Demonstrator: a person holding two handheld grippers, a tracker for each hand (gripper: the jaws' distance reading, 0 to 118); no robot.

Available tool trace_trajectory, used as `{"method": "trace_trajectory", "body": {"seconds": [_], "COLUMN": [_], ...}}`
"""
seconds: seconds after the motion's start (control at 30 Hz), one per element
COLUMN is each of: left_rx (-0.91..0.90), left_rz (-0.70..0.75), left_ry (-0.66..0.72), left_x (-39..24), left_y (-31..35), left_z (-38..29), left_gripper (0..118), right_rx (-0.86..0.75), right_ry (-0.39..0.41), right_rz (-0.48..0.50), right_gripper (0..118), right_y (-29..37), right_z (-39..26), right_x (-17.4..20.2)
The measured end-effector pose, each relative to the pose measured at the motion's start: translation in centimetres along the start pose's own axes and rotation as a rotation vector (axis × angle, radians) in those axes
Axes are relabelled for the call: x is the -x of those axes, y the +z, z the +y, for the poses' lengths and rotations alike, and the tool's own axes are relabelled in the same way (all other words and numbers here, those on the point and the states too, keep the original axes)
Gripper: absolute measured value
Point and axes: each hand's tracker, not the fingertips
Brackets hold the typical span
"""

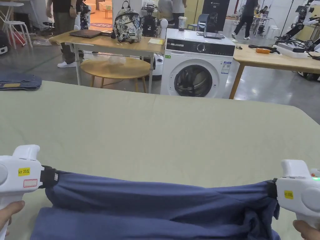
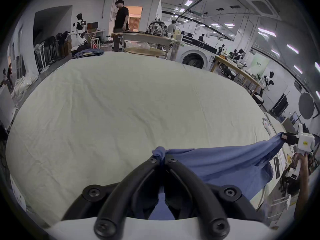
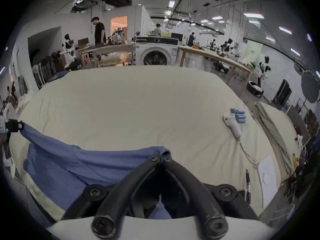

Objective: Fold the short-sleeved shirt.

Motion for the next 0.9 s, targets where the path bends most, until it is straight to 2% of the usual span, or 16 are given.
{"method": "trace_trajectory", "body": {"seconds": [0.27,0.47,0.83,0.9], "left_rx": [0.016,0.068,0.297,0.291], "left_rz": [-0.020,-0.023,0.052,0.042], "left_ry": [0.010,0.005,-0.042,-0.021], "left_x": [0.8,1.3,2.4,2.5], "left_y": [3.1,4.3,0.2,0.2], "left_z": [-5.0,-8.5,-13.5,-14.0], "left_gripper": [0,0,0,0], "right_rx": [0.032,0.106,0.315,0.341], "right_ry": [0.041,0.042,0.071,0.083], "right_rz": [-0.013,-0.035,-0.087,-0.090], "right_gripper": [0,0,0,0], "right_y": [3.1,4.5,0.1,-0.7], "right_z": [-5.3,-9.7,-15.7,-16.4], "right_x": [-0.1,-0.3,-0.2,0.0]}}
